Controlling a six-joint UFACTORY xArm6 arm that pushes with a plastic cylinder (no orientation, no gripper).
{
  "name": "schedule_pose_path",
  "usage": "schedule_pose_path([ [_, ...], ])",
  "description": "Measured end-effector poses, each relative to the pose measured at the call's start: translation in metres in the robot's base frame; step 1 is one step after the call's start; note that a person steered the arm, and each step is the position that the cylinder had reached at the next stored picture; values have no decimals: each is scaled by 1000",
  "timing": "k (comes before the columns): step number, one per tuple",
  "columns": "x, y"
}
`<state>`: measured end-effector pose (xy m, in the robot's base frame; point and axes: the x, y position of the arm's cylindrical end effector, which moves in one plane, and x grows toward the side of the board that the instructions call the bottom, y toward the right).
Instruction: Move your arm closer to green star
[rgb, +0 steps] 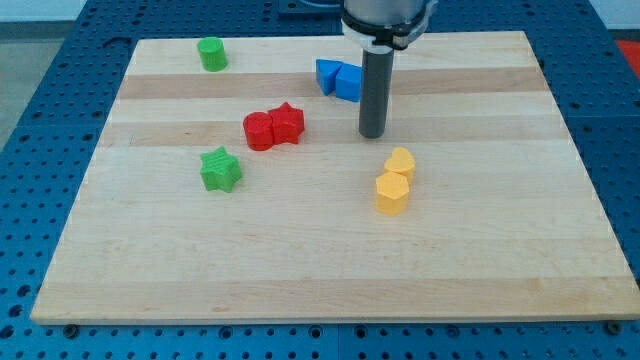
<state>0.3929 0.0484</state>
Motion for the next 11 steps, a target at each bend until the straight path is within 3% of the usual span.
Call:
schedule_pose_path([
  [7, 63, -73],
  [11, 67, -126],
])
